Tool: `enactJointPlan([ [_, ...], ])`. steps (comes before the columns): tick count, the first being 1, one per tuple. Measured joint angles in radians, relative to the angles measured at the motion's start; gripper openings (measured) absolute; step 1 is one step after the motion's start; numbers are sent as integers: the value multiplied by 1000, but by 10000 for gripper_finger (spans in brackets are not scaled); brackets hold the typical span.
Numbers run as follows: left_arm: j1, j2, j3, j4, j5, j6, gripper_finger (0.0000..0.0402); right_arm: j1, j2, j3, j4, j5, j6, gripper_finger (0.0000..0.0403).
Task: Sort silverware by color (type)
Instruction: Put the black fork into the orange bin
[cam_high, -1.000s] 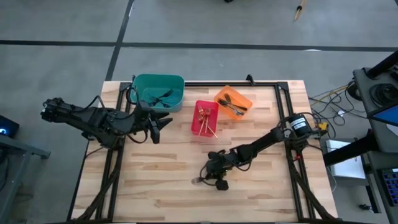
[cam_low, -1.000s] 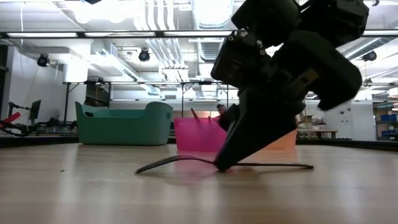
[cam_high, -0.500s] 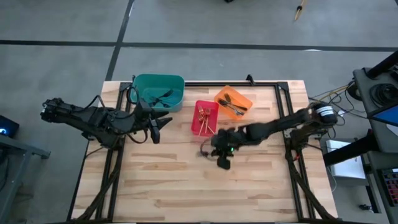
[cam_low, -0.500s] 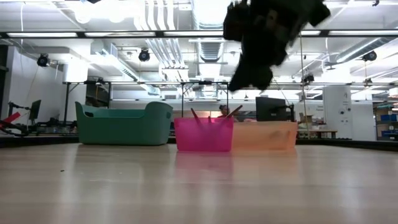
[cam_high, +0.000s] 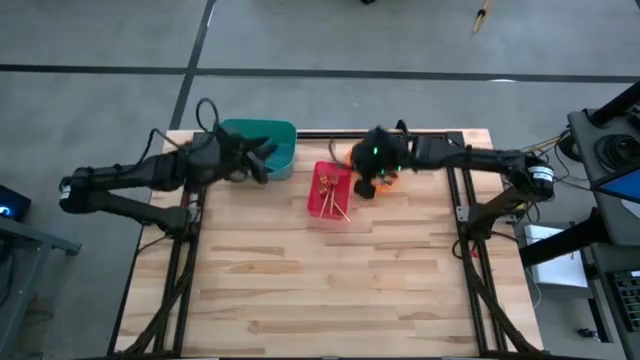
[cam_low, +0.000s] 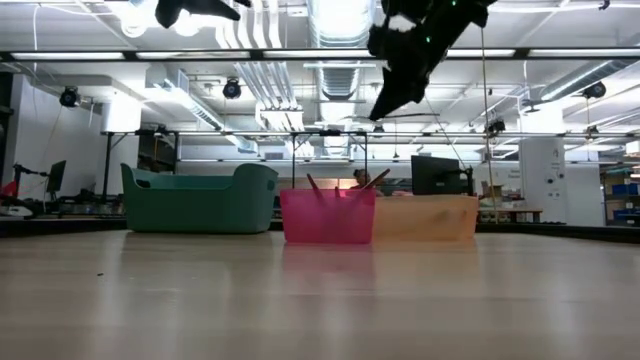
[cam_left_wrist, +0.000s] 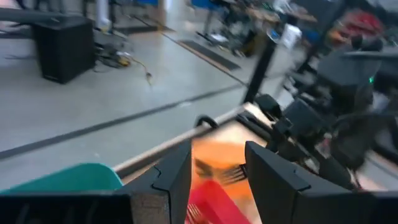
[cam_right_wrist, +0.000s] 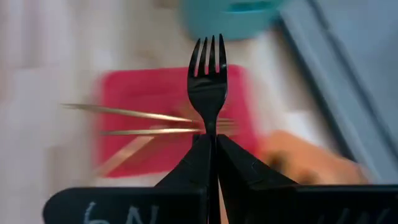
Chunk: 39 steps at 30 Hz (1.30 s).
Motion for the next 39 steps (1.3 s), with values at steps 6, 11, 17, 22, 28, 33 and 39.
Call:
enactJointPlan([
  [6,153,0,0,65,1,-26,130,-206,3,27,-110,108,-92,9],
  [11,236,10,0,66,-5,-50,130,-334,4,-7,-107,113,-138,9],
  [17,308,36,0,66,-4,-61,130,-388,4,-16,-109,113,-196,9],
  [22,338,50,0,63,4,-71,130,-377,4,-16,-145,110,-211,9],
  [28,350,57,0,46,30,-30,130,-334,24,-22,-234,116,-211,9],
  [33,351,58,0,42,30,-1,130,-317,63,-28,-279,133,-222,9],
  [39,351,58,0,17,51,13,130,-317,115,-24,-307,205,-227,9],
])
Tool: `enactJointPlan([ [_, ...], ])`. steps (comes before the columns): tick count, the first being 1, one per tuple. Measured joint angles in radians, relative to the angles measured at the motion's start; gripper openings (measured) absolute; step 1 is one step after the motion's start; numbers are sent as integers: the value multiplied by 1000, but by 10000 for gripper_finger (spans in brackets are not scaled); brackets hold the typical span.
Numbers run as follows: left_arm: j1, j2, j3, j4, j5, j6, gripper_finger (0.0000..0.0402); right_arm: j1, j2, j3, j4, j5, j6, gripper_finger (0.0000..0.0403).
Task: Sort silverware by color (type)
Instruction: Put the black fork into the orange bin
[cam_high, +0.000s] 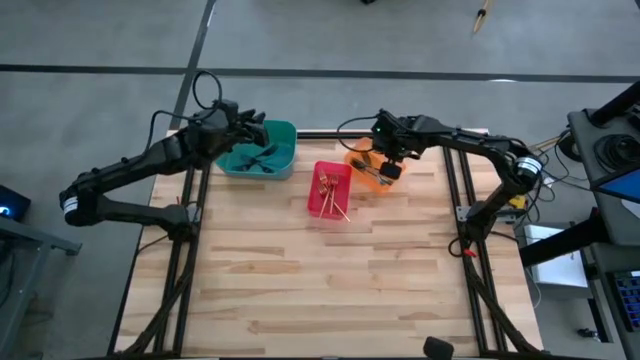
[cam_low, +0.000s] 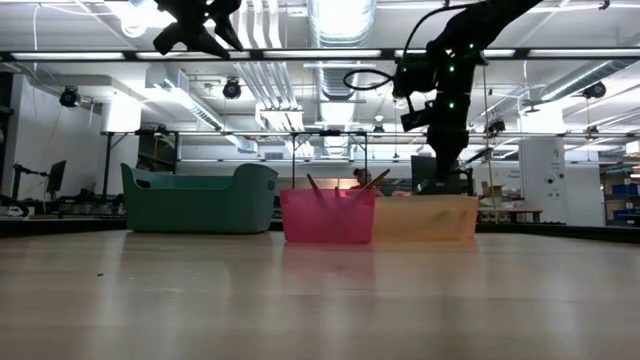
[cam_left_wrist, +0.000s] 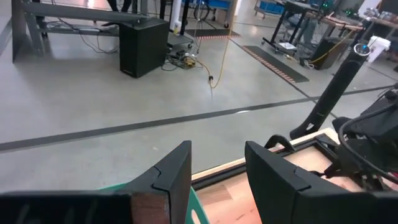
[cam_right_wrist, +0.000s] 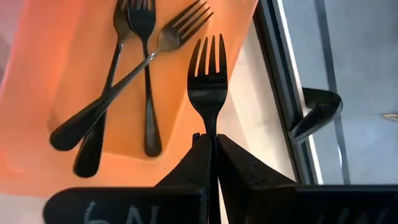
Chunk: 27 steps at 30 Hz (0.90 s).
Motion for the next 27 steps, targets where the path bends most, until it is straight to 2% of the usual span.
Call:
enactJointPlan([
  [8,0,0,-1,-15,0,23,130,3,94,6,49,17,-84,9],
  [14,0,0,-1,-15,0,18,130,16,146,46,-2,81,-92,9],
  [21,0,2,-2,-15,-1,16,130,16,149,72,24,72,-124,11],
  [27,0,2,-2,-22,-2,16,130,16,149,74,23,21,-105,41],
])
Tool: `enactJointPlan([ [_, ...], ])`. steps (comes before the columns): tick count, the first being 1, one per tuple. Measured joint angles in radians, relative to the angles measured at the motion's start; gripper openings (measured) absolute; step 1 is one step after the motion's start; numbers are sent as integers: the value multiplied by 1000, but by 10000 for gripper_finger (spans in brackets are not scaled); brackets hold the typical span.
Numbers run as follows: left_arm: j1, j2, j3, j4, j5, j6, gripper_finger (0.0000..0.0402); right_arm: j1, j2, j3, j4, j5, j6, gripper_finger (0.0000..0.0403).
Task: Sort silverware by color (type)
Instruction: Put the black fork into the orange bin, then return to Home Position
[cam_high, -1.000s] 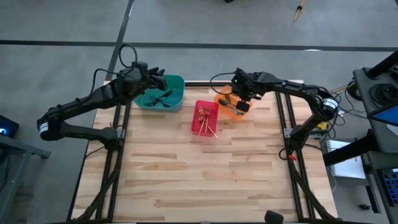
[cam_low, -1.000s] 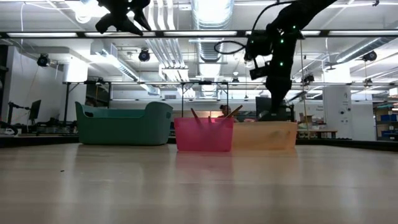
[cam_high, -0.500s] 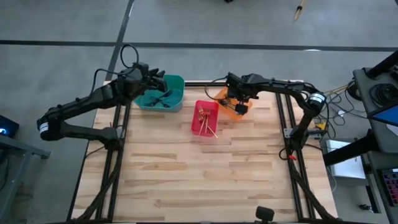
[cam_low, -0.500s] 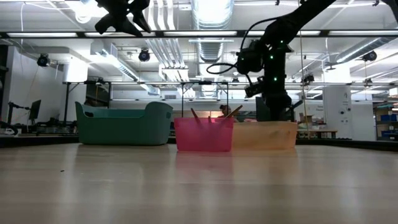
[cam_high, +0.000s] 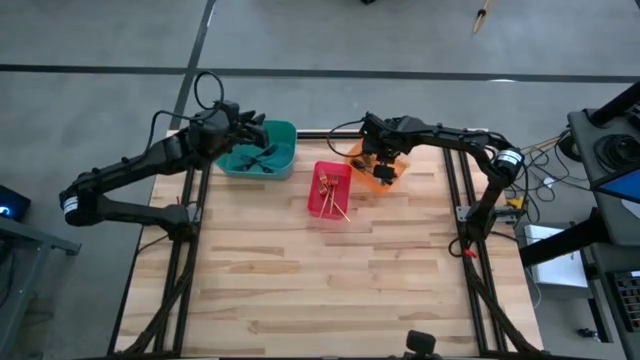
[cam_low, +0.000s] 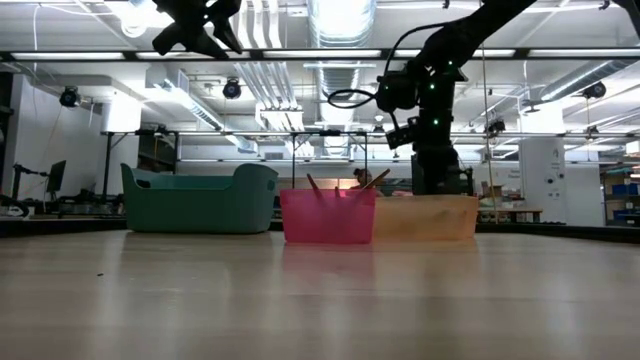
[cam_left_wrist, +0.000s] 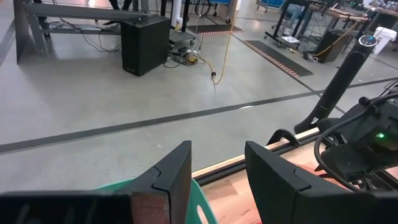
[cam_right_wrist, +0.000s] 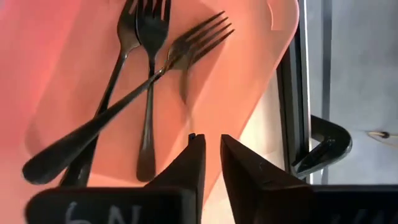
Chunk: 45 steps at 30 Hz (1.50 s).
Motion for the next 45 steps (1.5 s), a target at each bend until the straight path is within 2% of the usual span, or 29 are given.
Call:
enactJointPlan([
  [6,0,0,0,0,0,0,130,0,0,0,0,0,44,70],
  [13,0,0,0,0,9,-1,130,0,-2,34,-16,0,91,68],
  [17,0,0,0,-15,62,-2,130,0,-10,111,-40,-7,158,68],
  [19,0,0,0,-28,95,-5,130,-1,-18,158,-42,-71,206,68],
  [23,-2,-3,2,-79,203,11,130,-3,-58,201,71,-347,294,68],
  [26,-58,-36,2,-108,315,149,130,2,-122,160,240,-564,307,68],
  [30,-117,-118,5,-167,389,200,130,3,-238,59,385,-682,279,68],
  [35,-127,-269,5,-307,457,159,121,2,-394,-102,470,-695,285,68],
  [39,-125,-364,5,-355,390,45,108,2,-484,-206,489,-657,504,68],
  [42,-126,-414,5,-352,353,15,103,2,-528,-267,501,-654,690,68],
  [45,-126,-442,5,-325,338,-69,103,2,-549,-313,520,-655,770,68],
])
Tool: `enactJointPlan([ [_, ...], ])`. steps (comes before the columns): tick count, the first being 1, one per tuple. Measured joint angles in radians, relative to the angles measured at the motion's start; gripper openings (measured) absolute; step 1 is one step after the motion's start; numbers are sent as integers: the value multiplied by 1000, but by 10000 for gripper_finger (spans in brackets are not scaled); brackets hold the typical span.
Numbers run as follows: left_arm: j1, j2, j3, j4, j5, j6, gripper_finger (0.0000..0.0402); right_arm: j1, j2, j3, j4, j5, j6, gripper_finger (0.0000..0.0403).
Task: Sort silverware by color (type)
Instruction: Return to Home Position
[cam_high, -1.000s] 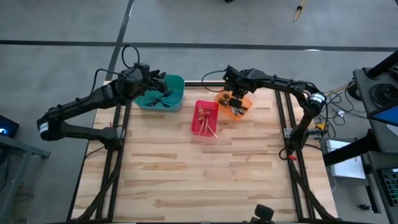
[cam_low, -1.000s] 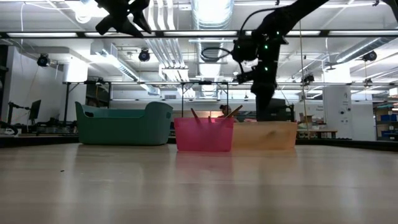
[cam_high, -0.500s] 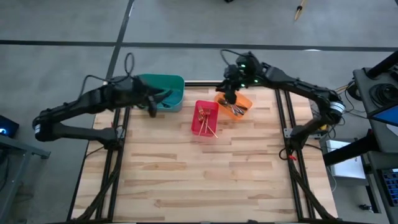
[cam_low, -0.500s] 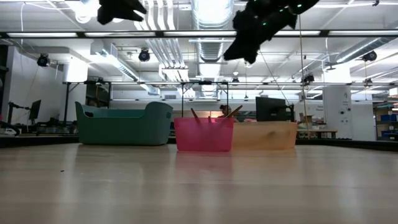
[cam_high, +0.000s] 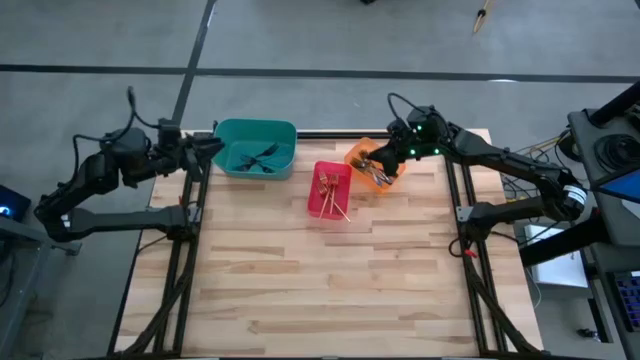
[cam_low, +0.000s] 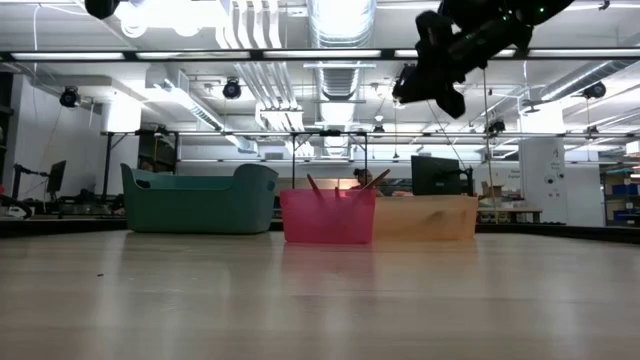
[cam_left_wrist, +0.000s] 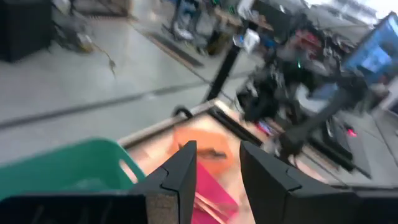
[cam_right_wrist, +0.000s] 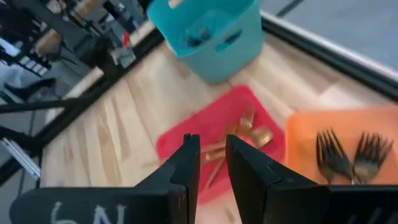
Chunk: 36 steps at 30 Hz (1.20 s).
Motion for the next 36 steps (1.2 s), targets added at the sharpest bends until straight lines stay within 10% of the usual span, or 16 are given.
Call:
enactJointPlan([
  [7,0,-28,-9,-3,-170,123,103,8,-60,-139,-27,-126,-321,68],
  [13,1,-144,-129,112,-122,196,103,7,-238,-343,125,-312,-565,68],
  [19,0,-265,-408,643,212,423,103,4,-420,-571,312,-127,-475,68],
  [36,2,-560,-995,1242,59,408,103,4,-851,-949,598,52,-323,68],
])
